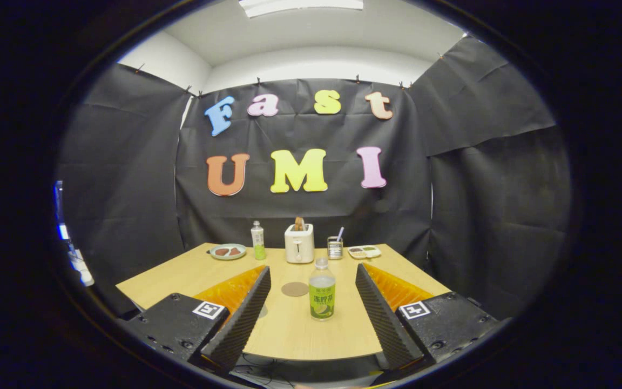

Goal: Take the bottle from table, then pour the juice into the cup, finally place the bottle on the coaster

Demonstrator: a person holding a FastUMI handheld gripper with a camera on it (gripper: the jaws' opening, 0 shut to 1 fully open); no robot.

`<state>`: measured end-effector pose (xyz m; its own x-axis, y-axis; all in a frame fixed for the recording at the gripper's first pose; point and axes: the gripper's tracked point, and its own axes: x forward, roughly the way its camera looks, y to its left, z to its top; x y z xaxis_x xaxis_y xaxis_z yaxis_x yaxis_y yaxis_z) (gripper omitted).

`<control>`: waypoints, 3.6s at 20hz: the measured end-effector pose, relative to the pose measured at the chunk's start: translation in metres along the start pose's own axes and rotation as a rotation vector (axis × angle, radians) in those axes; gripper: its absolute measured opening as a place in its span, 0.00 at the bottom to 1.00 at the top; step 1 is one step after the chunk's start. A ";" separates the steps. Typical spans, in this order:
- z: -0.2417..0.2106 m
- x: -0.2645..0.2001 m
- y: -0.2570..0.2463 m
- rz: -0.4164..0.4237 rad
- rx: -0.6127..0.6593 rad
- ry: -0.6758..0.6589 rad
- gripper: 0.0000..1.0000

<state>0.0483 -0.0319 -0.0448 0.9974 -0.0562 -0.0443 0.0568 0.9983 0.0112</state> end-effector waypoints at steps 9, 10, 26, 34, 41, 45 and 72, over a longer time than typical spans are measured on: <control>-0.050 0.076 -0.009 0.009 -0.025 0.059 1.00; -0.055 0.086 -0.011 0.009 -0.028 0.065 1.00; -0.115 0.209 -0.021 0.049 0.060 0.173 1.00; -0.117 0.238 -0.021 0.048 0.029 0.165 1.00; -0.115 0.238 -0.021 0.018 -0.065 0.143 0.86; -0.117 0.226 -0.029 -0.020 -0.112 0.145 0.81; -0.021 0.196 -0.041 -0.373 -0.995 0.057 0.79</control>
<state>0.2403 -0.0838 -0.0744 0.9192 -0.3863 0.0768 0.2719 0.4813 -0.8333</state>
